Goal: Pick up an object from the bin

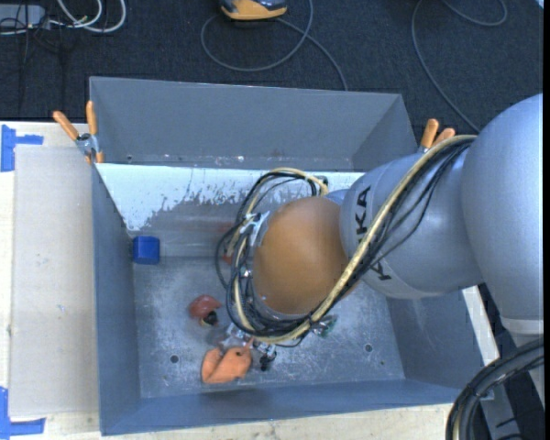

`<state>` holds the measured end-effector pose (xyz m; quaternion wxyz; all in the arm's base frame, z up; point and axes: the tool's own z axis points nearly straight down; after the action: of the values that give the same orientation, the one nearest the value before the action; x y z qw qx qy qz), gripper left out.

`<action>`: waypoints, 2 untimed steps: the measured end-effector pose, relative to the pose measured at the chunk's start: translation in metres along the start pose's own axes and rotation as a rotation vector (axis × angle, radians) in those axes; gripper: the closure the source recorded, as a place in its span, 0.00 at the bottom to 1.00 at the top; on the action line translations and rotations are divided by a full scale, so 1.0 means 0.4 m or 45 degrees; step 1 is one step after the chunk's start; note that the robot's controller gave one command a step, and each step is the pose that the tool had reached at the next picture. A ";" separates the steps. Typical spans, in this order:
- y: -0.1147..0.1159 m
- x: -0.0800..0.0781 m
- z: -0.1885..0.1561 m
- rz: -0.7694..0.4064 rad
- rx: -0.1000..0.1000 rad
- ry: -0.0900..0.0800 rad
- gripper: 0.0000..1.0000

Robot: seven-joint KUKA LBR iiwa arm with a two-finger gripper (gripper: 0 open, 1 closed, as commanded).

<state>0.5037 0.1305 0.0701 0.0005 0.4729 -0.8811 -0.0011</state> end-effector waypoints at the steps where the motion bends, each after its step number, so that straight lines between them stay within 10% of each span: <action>1: 0.012 -0.004 0.000 -0.011 0.000 0.000 1.00; 2: 0.013 -0.004 0.000 -0.018 -0.001 -0.001 1.00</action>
Offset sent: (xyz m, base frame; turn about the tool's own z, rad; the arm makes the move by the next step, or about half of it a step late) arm -0.0020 -0.0003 -0.0001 -0.0251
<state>0.5004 0.1346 0.0700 0.0003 0.4793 -0.8777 -0.0016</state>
